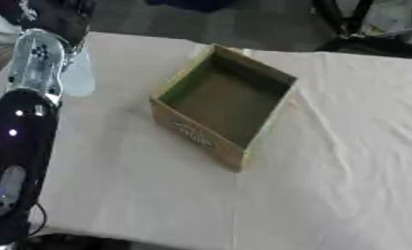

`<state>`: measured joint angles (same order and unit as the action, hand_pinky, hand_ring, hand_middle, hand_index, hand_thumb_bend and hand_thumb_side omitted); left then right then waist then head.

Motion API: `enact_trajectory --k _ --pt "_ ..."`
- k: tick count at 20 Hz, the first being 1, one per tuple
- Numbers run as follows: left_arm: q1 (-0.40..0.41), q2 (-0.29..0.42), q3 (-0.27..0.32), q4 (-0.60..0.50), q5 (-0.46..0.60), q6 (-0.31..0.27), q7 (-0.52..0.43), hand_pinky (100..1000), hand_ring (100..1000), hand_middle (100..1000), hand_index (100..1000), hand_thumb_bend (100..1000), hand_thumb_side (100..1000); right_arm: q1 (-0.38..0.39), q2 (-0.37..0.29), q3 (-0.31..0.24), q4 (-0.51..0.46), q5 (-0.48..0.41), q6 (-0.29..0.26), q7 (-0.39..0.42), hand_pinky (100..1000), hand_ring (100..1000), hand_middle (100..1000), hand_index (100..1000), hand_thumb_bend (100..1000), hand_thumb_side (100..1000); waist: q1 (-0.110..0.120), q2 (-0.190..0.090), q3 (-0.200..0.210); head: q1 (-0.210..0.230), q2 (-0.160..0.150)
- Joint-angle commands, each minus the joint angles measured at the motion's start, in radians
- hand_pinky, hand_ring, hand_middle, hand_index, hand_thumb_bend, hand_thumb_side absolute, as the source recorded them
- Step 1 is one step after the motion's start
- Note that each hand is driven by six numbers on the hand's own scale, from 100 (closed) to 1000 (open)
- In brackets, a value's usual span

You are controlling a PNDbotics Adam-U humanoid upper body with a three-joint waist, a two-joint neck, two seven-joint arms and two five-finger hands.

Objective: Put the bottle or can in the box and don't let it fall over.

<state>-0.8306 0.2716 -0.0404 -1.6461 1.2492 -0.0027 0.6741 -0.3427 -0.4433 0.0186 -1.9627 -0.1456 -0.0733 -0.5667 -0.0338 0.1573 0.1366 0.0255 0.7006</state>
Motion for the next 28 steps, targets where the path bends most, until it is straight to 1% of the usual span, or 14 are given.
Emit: enact_trajectory --k 1,4,6,7,8,13,17,21,28 --pt "-0.042 0.002 -0.02 -0.057 0.007 0.012 -0.013 100 100 100 981 774 990 -0.016 -0.011 -0.004 -0.016 -0.007 -0.001 0.005 1000 969 976 870 165 558 0.0 -0.018 0.0 0.006 0.003" --pt "-0.062 -0.02 -0.059 -0.088 0.002 0.035 -0.025 100 100 100 981 759 990 -0.02 -0.008 -0.006 -0.017 -0.009 -0.002 0.004 1000 968 975 870 166 556 -0.001 -0.02 -0.001 0.011 0.008" --pt "-0.08 -0.038 -0.085 -0.086 0.001 0.057 -0.032 100 100 100 981 757 990 -0.022 -0.005 -0.007 -0.017 -0.012 -0.003 0.002 1000 968 974 870 171 557 -0.004 -0.022 -0.004 0.014 0.007" --pt "-0.091 -0.047 -0.097 -0.082 0.002 0.067 -0.035 100 100 100 981 727 945 -0.024 -0.004 -0.006 -0.018 -0.014 -0.003 0.002 1000 968 974 871 171 558 -0.006 -0.022 -0.006 0.017 0.007" --pt "-0.102 -0.055 -0.106 -0.076 0.0 0.076 -0.038 100 100 100 982 753 992 -0.026 -0.003 -0.006 -0.018 -0.016 -0.003 0.003 1000 967 974 871 165 554 -0.007 -0.023 -0.008 0.019 0.006" --pt "-0.132 -0.107 -0.143 -0.049 -0.008 0.11 -0.057 100 100 100 982 752 998 -0.038 0.002 -0.002 -0.022 -0.022 -0.003 0.009 1000 966 972 871 164 553 -0.014 -0.023 -0.019 0.035 0.001" --pt "-0.148 -0.15 -0.165 0.024 -0.011 0.141 -0.07 100 100 100 974 742 1000 -0.049 0.012 0.003 -0.024 -0.028 -0.002 0.014 1000 967 973 870 164 554 -0.021 -0.018 -0.036 0.052 -0.004" --pt "-0.162 -0.192 -0.18 0.103 -0.018 0.165 -0.099 100 100 100 970 742 1000 -0.061 0.023 0.005 -0.027 -0.033 -0.002 0.017 1000 967 973 871 164 554 -0.032 -0.008 -0.056 0.065 -0.012" --pt "-0.163 -0.227 -0.2 0.205 -0.041 0.201 -0.157 100 100 100 961 728 1000 -0.071 0.032 0.006 -0.03 -0.038 -0.001 0.017 1000 966 973 871 154 555 -0.042 -0.001 -0.073 0.075 -0.022"
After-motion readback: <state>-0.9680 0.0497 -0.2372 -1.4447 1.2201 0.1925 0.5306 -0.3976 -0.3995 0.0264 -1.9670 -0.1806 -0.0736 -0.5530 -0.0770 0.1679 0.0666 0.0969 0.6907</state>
